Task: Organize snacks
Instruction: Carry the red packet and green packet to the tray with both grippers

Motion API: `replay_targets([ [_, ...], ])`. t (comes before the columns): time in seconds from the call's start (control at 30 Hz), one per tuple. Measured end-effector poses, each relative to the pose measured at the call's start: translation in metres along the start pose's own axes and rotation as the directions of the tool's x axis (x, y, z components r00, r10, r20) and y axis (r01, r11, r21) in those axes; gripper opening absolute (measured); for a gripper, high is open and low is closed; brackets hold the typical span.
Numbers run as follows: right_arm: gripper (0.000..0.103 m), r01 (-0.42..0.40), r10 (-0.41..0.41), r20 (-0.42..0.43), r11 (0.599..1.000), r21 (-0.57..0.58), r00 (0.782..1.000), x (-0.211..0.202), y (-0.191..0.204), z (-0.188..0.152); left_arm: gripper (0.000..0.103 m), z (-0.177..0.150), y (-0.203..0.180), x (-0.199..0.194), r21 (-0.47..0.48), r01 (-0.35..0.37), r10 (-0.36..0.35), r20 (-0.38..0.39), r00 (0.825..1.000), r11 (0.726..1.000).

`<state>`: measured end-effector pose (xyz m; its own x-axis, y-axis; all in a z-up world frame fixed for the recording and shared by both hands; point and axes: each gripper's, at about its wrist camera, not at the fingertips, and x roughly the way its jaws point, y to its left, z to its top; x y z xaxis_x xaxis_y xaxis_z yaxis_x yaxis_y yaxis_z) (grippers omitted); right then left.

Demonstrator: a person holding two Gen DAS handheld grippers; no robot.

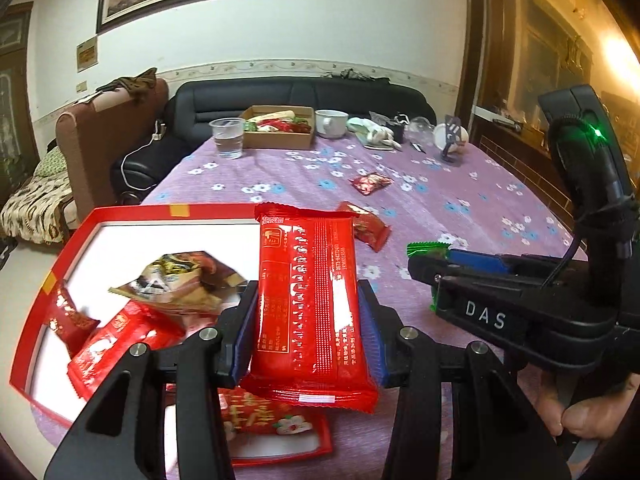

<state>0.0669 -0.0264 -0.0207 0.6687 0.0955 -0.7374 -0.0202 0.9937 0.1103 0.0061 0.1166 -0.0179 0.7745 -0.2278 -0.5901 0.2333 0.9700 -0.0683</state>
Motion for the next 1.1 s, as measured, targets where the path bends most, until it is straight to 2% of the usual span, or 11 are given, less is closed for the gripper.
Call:
replay_targets([
  [0.73, 0.037, -0.1, 0.098, -0.023, 0.985, -0.142, 0.995, 0.018, 0.095, 0.006, 0.044, -0.006, 0.079, -0.016, -0.138, -0.117, 0.123, 0.031, 0.992, 0.983],
  [1.1, 0.037, -0.124, 0.116, -0.058, 0.979, -0.162, 0.992, 0.036, 0.116, 0.003, 0.044, -0.012, 0.11, -0.012, -0.193, -0.173, 0.179, 0.014, 0.984, 0.966],
])
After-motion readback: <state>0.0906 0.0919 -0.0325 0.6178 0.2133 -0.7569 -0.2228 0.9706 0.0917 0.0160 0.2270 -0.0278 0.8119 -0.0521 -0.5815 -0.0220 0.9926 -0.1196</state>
